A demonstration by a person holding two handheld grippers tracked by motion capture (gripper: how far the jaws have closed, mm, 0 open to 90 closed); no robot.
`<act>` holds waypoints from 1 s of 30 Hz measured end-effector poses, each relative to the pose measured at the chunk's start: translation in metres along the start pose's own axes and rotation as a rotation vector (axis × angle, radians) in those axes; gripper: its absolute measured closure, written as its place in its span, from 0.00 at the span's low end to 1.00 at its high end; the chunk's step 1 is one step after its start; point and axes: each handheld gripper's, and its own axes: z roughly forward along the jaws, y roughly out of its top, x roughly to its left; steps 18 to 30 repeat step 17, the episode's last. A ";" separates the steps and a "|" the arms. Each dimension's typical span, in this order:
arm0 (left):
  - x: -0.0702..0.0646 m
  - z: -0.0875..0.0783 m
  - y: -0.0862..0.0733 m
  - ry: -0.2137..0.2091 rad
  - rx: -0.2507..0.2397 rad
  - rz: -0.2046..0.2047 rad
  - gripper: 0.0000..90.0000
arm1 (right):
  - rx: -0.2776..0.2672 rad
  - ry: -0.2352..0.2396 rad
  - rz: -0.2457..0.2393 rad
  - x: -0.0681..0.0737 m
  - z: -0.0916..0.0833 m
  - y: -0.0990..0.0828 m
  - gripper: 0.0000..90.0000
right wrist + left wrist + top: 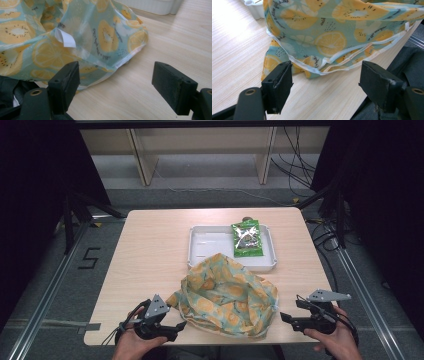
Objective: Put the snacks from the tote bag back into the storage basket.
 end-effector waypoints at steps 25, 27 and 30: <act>-0.001 0.001 0.000 -0.002 -0.004 -0.022 0.29 | -0.026 -0.011 -0.040 -0.004 -0.001 -0.001 0.26; -0.001 0.001 0.000 -0.002 -0.004 -0.022 0.29 | -0.026 -0.011 -0.040 -0.004 -0.001 -0.001 0.26; -0.001 0.001 0.000 -0.002 -0.004 -0.022 0.29 | -0.026 -0.011 -0.040 -0.004 -0.001 -0.001 0.26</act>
